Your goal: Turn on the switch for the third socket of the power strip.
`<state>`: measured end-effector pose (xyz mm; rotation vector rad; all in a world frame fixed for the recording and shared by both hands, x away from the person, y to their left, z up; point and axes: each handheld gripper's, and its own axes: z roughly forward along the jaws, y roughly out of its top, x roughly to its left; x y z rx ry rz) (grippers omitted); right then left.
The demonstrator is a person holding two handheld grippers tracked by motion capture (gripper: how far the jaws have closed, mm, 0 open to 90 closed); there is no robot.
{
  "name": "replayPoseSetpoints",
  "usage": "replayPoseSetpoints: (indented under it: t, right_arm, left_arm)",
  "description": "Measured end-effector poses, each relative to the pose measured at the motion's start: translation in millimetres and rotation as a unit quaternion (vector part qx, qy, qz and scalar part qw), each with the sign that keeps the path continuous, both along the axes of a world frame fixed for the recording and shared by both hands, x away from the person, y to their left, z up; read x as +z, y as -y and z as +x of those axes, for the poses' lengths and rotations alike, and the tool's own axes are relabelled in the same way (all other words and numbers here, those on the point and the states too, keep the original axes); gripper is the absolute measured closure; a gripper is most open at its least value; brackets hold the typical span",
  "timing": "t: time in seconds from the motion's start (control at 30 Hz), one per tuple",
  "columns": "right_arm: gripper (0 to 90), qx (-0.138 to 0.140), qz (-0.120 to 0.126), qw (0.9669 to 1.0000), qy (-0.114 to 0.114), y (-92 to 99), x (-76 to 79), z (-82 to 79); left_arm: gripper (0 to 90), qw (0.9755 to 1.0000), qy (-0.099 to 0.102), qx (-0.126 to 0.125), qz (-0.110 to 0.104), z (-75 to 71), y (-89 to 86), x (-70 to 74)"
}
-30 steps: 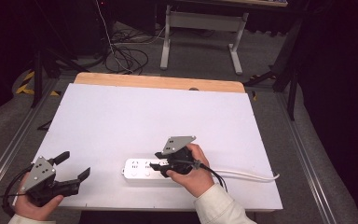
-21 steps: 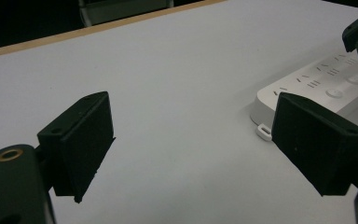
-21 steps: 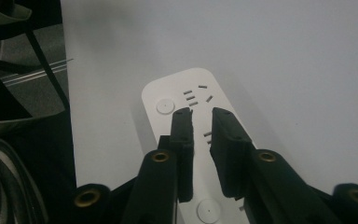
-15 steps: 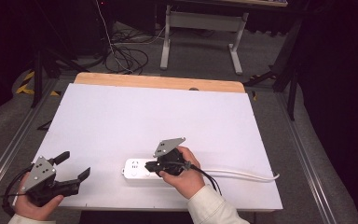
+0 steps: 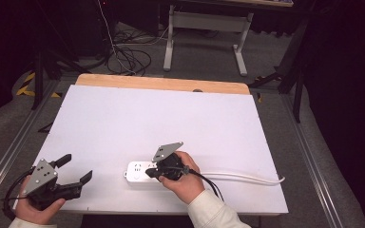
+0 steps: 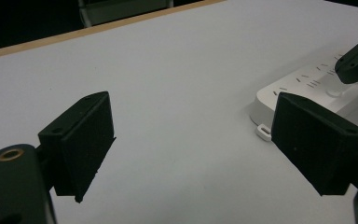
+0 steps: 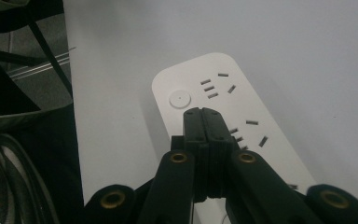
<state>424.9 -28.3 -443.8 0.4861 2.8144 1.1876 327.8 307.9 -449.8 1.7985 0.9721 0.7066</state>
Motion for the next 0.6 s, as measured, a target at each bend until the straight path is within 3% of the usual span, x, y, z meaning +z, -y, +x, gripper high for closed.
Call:
replayPoseSetpoints:
  t: [0.6]
  right_arm:
    - [90.0, 0.001, -0.029, 0.9995, 0.012, -5.1, -5.7, 0.1]
  left_arm:
    - [14.0, 1.0, -0.002, 0.0, -0.001, 0.1, 0.5, -0.3]
